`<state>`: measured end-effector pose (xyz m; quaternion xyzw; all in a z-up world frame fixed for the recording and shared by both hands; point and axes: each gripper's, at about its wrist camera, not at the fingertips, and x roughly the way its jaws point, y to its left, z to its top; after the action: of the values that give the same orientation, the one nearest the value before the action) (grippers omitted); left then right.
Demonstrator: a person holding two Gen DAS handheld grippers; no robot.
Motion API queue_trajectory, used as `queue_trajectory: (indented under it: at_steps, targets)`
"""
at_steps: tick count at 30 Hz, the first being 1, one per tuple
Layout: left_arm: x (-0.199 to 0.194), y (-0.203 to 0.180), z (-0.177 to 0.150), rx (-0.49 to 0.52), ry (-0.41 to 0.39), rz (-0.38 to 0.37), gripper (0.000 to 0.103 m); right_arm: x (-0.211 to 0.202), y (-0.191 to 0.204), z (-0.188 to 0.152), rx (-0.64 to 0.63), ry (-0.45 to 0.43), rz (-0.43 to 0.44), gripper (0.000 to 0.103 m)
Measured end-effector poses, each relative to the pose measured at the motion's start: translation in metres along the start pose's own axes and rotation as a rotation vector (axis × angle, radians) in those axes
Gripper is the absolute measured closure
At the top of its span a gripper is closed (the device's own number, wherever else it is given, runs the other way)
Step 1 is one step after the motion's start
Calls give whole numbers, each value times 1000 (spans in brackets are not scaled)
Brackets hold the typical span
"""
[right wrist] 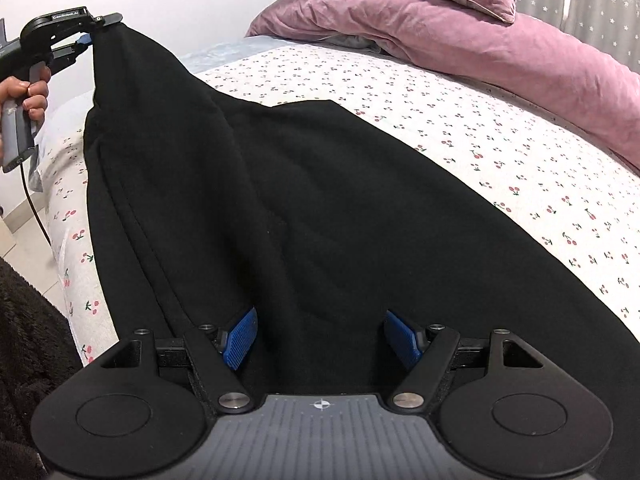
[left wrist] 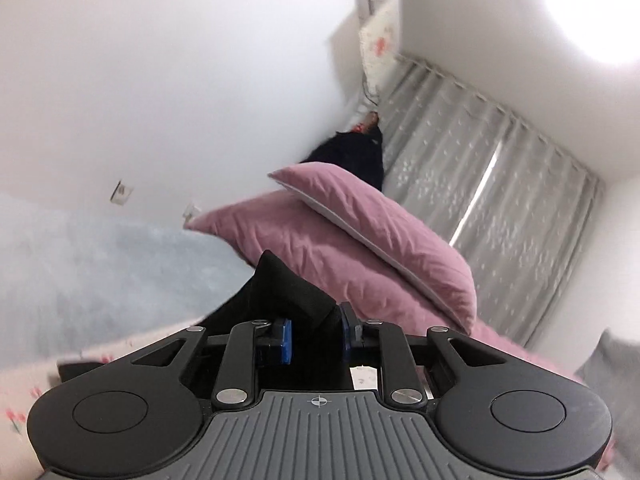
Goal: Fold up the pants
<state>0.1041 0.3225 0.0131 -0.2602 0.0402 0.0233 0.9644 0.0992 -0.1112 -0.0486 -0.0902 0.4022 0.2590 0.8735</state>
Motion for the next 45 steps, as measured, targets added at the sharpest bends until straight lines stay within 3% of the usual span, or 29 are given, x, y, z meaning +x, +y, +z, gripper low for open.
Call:
queue_trajectory:
  at_steps: [2, 7, 9, 12, 15, 21, 31, 33, 41, 45]
  targets:
    - [0, 2, 2, 5, 30, 70, 84, 1, 2, 2, 0, -3, 5, 32]
    - [8, 33, -16, 24, 168, 418, 84, -15, 7, 1, -43, -45, 47, 33]
    - [17, 53, -27, -14, 252, 464, 84, -24, 12, 0, -85, -64, 110, 44]
    - [13, 71, -29, -99, 257, 418, 83, -32, 20, -3, -137, -74, 199, 57]
    - [12, 70, -30, -93, 248, 404, 83, -32, 30, -3, -191, -71, 232, 68]
    - [8, 68, -31, -78, 244, 413, 83, -48, 46, -3, -282, -132, 346, 73]
    - [11, 64, -32, -15, 248, 419, 83, -32, 50, -3, -391, -8, 218, 77]
    - [11, 63, -33, -2, 250, 424, 83, -30, 49, -2, -389, 2, 181, 101]
    - [-2, 51, -22, 74, 181, 422, 83, -62, 36, 9, -305, -38, 396, 101]
    - [5, 56, -26, 101, 295, 547, 82, -48, 50, -1, -323, 34, 429, 101]
